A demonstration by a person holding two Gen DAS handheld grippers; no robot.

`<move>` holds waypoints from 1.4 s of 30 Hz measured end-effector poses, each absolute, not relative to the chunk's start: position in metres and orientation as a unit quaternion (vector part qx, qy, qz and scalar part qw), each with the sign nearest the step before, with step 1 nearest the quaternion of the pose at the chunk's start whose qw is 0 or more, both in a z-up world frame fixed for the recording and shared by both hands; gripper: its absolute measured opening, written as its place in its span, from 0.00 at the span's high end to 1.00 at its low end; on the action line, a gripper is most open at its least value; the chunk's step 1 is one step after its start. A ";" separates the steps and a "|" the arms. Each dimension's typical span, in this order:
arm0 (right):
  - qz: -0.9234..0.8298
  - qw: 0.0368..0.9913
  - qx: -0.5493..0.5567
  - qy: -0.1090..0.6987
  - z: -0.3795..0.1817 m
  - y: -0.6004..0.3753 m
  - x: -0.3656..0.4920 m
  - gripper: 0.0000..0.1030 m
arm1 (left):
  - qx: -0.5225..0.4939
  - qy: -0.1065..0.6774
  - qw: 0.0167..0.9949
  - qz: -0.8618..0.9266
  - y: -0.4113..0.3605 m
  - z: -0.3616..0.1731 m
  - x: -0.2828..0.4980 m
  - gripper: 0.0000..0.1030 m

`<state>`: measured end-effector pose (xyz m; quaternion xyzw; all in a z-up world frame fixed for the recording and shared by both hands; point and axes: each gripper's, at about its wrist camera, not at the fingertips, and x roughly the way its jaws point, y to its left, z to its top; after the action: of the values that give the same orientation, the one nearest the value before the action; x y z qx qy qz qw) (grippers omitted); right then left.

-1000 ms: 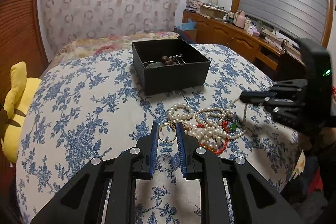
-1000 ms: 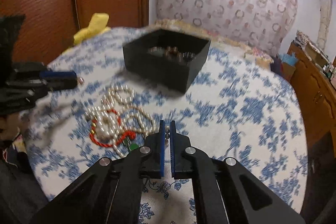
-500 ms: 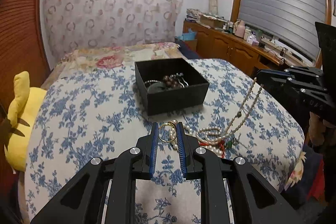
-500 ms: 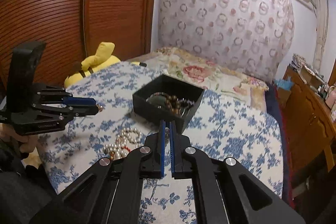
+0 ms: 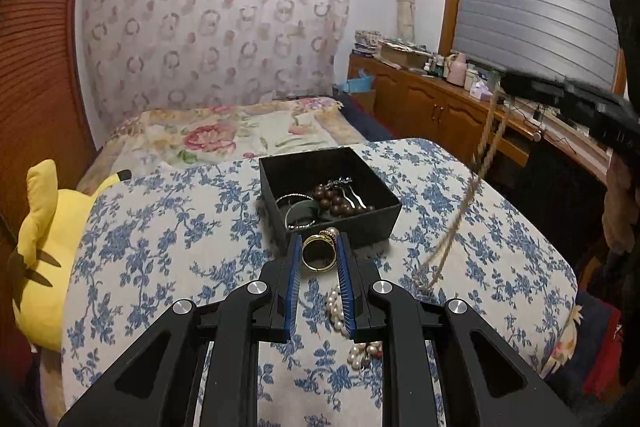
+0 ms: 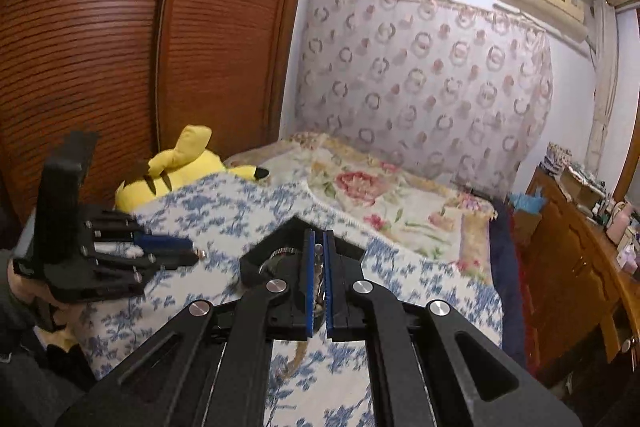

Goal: Organize jewelry
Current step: 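Carry the gold ring and green pendant chain into the black box and open both tools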

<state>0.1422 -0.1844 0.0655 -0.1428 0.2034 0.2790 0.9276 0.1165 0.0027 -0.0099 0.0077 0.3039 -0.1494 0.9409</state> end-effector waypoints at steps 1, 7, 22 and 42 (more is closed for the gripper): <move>0.278 0.929 -0.142 0.201 0.070 -0.184 0.144 0.95 | 0.009 0.304 0.941 -0.149 0.002 -0.009 0.118 0.84; 0.272 0.935 -0.143 0.178 0.097 -0.180 0.159 0.96 | 0.008 0.301 0.942 -0.147 0.000 -0.005 0.130 0.84; 0.249 0.941 -0.172 0.151 0.134 -0.150 0.201 0.95 | 0.014 0.303 0.944 -0.131 -0.002 -0.001 0.166 0.84; 0.273 0.902 -0.153 0.297 0.013 -0.138 0.244 0.95 | -0.001 0.340 0.933 -0.121 -0.006 -0.025 0.233 0.84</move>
<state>0.2438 -0.1377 0.0134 -0.1526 0.2967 0.2733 0.9022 0.2331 -0.0061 -0.0245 -0.0006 0.3402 -0.1212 0.9325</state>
